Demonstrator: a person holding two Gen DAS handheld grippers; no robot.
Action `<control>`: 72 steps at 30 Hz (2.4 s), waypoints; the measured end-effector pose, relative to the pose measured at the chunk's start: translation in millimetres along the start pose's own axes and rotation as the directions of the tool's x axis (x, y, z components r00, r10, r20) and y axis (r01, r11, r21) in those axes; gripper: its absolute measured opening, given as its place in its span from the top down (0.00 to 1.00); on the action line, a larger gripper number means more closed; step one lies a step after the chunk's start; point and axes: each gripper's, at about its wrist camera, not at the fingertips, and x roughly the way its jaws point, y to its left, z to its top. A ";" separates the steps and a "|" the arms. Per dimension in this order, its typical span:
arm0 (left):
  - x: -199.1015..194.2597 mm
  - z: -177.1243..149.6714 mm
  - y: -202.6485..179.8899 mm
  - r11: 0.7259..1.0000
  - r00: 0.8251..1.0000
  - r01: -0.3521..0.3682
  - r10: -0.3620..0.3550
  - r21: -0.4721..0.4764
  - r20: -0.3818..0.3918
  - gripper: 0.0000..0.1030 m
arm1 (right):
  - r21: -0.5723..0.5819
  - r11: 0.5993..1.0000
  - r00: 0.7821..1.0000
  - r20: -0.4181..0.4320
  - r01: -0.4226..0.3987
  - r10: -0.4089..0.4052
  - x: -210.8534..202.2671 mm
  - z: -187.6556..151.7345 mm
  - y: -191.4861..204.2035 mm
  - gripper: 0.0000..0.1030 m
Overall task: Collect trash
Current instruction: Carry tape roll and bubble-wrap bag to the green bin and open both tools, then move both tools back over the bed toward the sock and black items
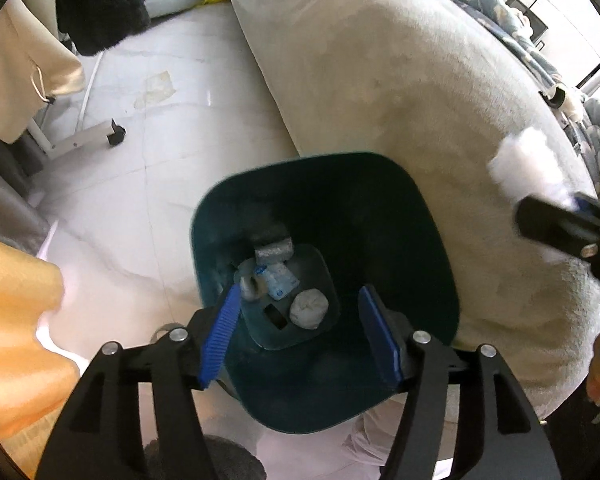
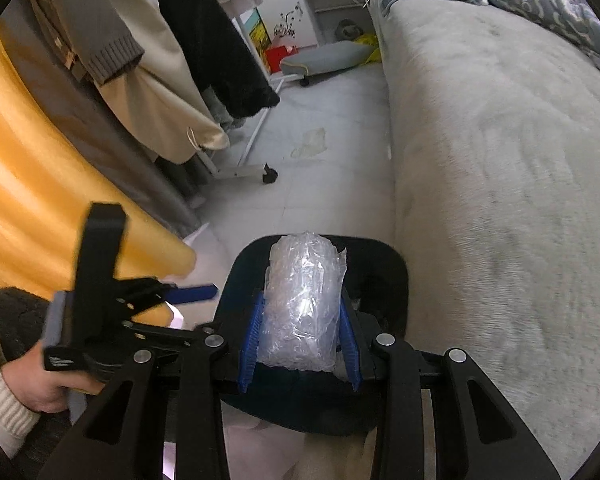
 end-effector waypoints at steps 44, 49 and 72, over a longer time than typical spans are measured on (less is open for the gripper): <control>-119.2 18.2 -4.8 0.993 0.888 0.018 -0.070 0.118 0.454 0.49 | -0.098 0.989 0.981 -0.151 0.111 -0.125 53.7 -21.0 18.9 0.33; -131.7 32.7 -20.3 0.985 0.859 0.036 -0.115 0.167 0.498 0.35 | -0.131 0.982 0.990 -0.020 0.137 -0.141 17.1 -12.5 23.6 0.32; -121.2 92.0 -120.7 0.927 0.813 0.167 -0.323 0.337 0.485 0.17 | 0.075 0.953 0.906 0.297 0.294 -0.303 -135.9 11.0 -116.1 0.19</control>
